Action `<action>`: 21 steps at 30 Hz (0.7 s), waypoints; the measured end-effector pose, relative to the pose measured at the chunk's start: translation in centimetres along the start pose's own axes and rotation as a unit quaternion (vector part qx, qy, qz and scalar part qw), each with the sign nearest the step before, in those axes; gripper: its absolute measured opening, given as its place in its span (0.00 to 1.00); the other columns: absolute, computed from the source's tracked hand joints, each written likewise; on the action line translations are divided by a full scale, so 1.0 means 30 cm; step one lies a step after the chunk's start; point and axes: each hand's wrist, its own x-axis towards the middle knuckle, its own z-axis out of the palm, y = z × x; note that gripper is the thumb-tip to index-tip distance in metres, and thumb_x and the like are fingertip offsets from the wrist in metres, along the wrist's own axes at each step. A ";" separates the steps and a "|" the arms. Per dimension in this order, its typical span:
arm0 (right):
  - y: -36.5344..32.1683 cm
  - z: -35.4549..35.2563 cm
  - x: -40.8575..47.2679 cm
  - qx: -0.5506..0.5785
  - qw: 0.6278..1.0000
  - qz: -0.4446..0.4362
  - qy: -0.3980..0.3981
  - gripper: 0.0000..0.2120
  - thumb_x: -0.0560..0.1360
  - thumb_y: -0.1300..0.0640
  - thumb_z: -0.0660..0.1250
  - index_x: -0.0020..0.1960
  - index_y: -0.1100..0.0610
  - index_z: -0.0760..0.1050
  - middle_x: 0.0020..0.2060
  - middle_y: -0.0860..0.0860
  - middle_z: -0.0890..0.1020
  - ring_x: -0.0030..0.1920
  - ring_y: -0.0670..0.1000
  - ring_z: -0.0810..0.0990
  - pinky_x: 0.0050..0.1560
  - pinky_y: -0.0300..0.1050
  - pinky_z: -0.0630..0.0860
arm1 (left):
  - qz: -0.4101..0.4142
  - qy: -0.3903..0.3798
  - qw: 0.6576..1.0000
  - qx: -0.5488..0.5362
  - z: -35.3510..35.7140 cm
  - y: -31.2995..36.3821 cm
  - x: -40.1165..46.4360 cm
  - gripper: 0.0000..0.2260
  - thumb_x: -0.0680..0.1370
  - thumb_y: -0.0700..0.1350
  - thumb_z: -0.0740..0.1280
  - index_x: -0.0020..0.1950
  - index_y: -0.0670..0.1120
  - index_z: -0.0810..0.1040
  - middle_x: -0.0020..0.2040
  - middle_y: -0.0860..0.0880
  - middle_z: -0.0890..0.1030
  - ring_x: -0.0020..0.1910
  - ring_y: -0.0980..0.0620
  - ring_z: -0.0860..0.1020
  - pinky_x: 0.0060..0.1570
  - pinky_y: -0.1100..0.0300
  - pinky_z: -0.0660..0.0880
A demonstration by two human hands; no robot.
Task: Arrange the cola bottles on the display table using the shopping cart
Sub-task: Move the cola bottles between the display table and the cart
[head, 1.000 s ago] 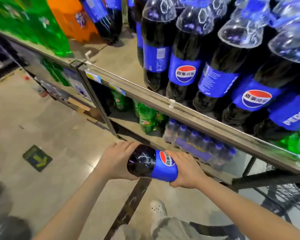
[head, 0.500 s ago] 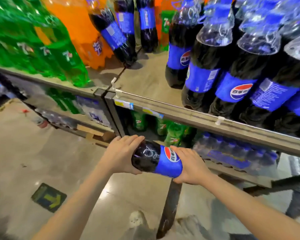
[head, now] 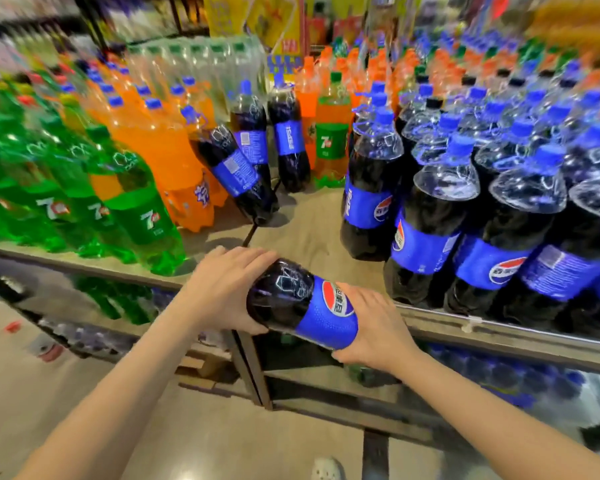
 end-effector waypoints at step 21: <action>0.065 -0.003 0.490 0.030 0.998 0.052 0.033 0.55 0.53 0.34 0.71 0.75 0.43 0.50 0.67 0.43 0.67 0.68 0.49 0.66 0.68 0.49 0.63 | 0.035 0.011 0.998 0.060 0.007 -0.323 0.419 0.47 0.55 0.72 0.70 0.70 0.52 0.70 0.61 0.54 0.78 0.52 0.50 0.79 0.45 0.53 0.72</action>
